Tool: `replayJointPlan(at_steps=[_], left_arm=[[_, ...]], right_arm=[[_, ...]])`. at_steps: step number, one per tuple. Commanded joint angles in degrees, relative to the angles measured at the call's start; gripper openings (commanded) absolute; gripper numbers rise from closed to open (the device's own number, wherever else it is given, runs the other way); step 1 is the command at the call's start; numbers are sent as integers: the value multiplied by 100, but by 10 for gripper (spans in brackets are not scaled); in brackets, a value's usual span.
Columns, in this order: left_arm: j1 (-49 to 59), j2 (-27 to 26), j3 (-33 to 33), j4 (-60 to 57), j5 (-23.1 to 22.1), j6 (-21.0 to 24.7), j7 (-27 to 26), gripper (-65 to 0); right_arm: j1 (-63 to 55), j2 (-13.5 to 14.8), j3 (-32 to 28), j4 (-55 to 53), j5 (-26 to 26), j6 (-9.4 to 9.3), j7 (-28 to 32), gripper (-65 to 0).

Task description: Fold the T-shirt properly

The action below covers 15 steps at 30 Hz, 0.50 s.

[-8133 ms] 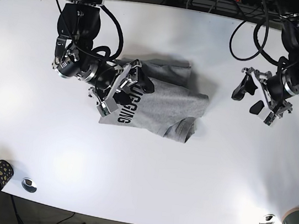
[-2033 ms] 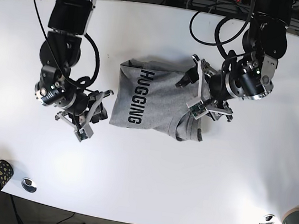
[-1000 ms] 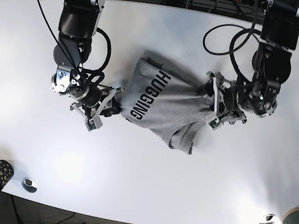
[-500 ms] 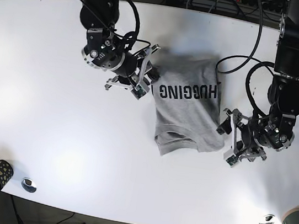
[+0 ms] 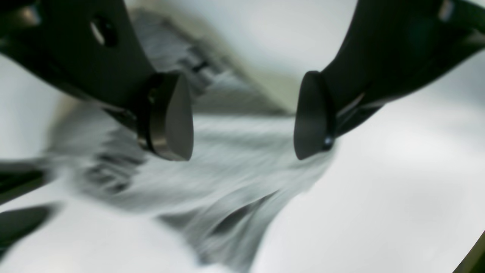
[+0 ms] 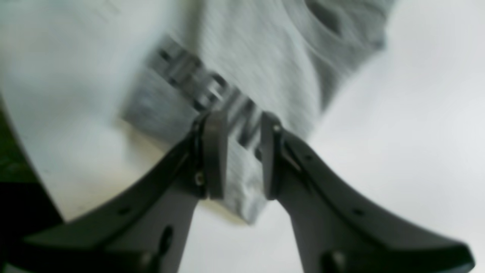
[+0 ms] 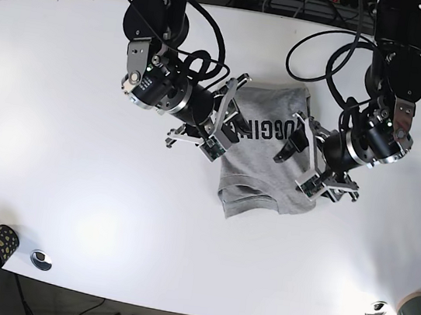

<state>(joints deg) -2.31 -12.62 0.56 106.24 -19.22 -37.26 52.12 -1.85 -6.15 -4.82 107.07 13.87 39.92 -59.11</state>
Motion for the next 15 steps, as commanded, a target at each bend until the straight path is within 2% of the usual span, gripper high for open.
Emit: replayJointPlan(at_steps=[1,4,11,15], left_arm=[[94,133,-60,115,28,29,-65,-265],[428,344,-104,150,28,29,-65,-265],[1000,766,-368,124,28,20,-65,-265],[1167,792,-341,-166,28,20,-65,-265]], right_arm=[[136,-101,47,-179,314,8,34,-506],[224,-172,354,-601,613,8,34,-506],[664,-154,645,-1902,1158,8,69,-506],[884,-128,759,-2579,1211,8,360,-506]])
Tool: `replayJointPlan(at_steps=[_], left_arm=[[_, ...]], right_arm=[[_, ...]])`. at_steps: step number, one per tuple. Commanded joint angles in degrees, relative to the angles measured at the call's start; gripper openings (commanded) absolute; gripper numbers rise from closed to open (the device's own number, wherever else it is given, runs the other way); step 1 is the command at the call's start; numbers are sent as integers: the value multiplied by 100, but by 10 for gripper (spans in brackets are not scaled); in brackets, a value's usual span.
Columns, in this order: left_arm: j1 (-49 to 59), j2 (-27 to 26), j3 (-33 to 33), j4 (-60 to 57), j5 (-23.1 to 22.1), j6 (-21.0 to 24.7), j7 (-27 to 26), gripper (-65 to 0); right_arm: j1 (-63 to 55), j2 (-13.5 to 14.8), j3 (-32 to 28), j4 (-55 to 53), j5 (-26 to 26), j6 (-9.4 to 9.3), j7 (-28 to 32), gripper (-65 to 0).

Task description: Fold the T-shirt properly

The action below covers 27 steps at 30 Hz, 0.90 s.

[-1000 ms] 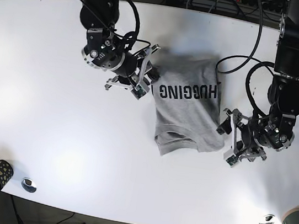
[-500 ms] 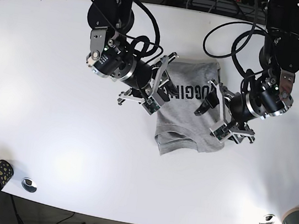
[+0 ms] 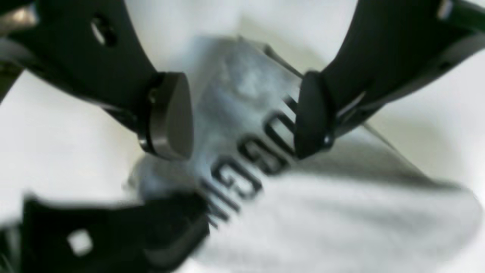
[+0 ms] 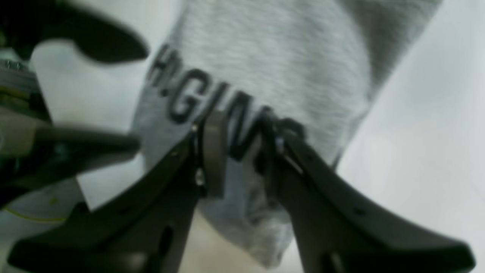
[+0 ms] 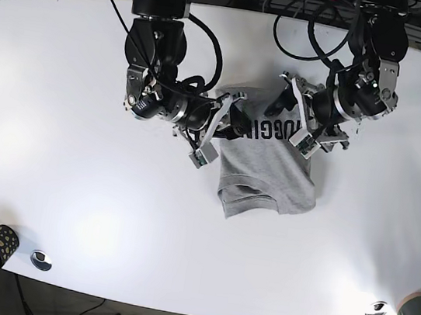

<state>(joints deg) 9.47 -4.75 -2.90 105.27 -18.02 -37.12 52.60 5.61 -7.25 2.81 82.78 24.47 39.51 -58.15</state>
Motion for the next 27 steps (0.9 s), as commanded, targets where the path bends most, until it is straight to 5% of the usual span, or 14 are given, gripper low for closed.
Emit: replayJointPlan(at_steps=[1,12,17,27], left_arm=[[-2,49,-5,-176,-92,7,-113,-265],[-46,-188,118,-1521,-84,7,-130,-265],[-55,-522,92,-1512,-84,7,-130,-265],[-29,-874,-392,-765,-92,-2,-139,-265]], right_arm=[[182,-1,-4,-309,133,49,404,-506],[490,492,-30,-1549,169,49,1327,-506],[587,729,-13,-1522,177,49,1336,-506],[631,755,22,-626,186,49,747,-506]])
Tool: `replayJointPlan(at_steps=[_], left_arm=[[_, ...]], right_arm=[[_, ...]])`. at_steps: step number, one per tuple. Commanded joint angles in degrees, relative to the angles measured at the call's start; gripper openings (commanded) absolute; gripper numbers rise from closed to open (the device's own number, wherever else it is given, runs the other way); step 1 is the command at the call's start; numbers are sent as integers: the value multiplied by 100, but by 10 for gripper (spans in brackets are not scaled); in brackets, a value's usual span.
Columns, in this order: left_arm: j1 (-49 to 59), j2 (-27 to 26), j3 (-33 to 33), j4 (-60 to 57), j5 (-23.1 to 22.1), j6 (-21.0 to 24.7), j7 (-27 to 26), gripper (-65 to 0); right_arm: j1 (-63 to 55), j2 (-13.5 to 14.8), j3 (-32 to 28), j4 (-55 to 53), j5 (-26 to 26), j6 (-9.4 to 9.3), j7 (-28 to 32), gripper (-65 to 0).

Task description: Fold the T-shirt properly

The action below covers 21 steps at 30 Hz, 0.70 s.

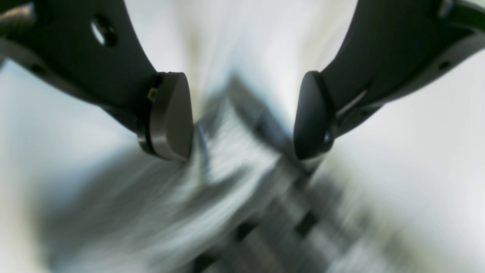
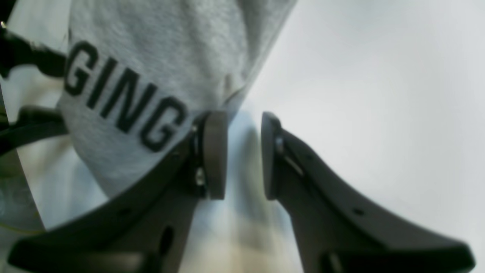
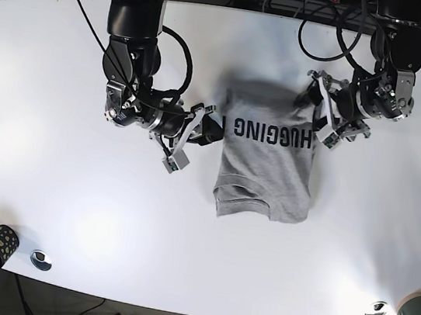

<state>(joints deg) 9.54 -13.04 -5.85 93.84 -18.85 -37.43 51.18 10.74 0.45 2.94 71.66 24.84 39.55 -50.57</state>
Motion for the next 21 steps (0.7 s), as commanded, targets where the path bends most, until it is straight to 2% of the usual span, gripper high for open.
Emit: replayJointPlan(at_steps=[1,8,10,13,17,21], left_arm=[[-35,-37,-114,537,-9,29,3,-265],[-150,288,-141,1345,26,231,3,-265],[-325,455,-114,1468,35,618,3,-262],[-572,666,88,1468,96,1216,-6,-256],[-1038,710,712,1337,571,1910,-41,-168],[-1161,1000,1099,1029,1098,2613,-621,-129]], right_arm=[[73,-14,9,689,149,45,-126,-506],[-156,4,9,2017,96,45,-609,-506],[-182,206,-17,2254,96,45,-618,-506],[-191,320,1,2324,96,45,-627,-506],[-191,575,18,2316,96,45,-618,-506],[-191,619,27,2316,96,45,-618,-506]])
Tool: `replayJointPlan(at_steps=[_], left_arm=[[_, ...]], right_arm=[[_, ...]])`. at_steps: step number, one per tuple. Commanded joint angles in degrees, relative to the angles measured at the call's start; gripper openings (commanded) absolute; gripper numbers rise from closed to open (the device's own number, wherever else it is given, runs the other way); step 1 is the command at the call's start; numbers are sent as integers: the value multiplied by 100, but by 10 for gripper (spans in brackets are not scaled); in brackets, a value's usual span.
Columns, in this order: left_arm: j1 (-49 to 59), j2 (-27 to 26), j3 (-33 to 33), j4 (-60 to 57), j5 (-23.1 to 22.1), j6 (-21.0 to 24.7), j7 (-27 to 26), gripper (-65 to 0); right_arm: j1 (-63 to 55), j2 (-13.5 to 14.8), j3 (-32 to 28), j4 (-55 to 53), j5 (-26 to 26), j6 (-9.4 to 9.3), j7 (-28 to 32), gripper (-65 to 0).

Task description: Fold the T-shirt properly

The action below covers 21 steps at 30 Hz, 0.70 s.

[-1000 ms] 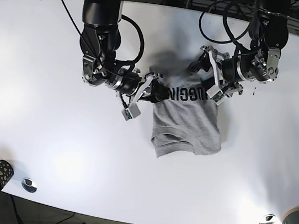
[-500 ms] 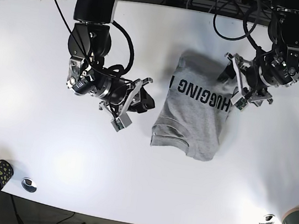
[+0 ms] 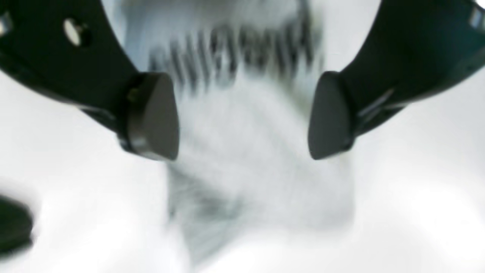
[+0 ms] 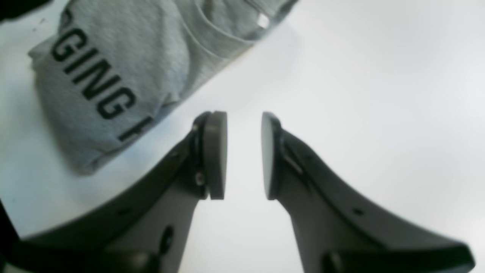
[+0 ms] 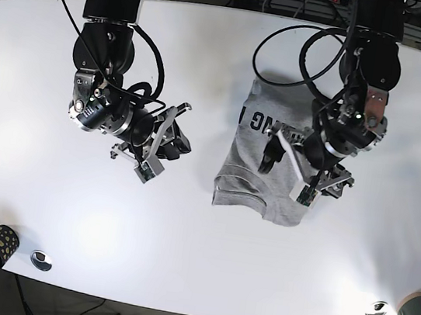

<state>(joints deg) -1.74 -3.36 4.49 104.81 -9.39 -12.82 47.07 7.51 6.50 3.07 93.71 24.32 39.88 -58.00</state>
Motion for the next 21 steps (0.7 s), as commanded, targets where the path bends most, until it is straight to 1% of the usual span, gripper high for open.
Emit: replayJointPlan(at_steps=[1,3,5,7,11,14,16,21], left_arm=[[-42,111,162,-209,345,328,-368,-115],[-138,190,276,-394,556,469,-474,-100],[-217,305,346,-622,776,521,-632,-96],[-226,393,364,-851,890,521,-790,-96],[-244,410,373,-1545,1022,521,-1177,-96],[-261,322,364,-2213,978,504,-1283,-96],[-279,173,373,-2662,978,504,-1309,-96],[-472,-372,338,-3497,970,495,-1292,-96]], right_arm=[[133,75,23,101,149,12,134,-506],[133,101,102,101,149,12,143,-506],[133,49,242,101,149,12,143,-506],[133,13,348,93,149,12,143,-506],[142,5,409,-110,193,12,143,-506],[142,5,409,-171,193,12,143,-506],[142,5,462,-145,193,12,143,-506],[133,5,559,-136,201,12,125,-506]])
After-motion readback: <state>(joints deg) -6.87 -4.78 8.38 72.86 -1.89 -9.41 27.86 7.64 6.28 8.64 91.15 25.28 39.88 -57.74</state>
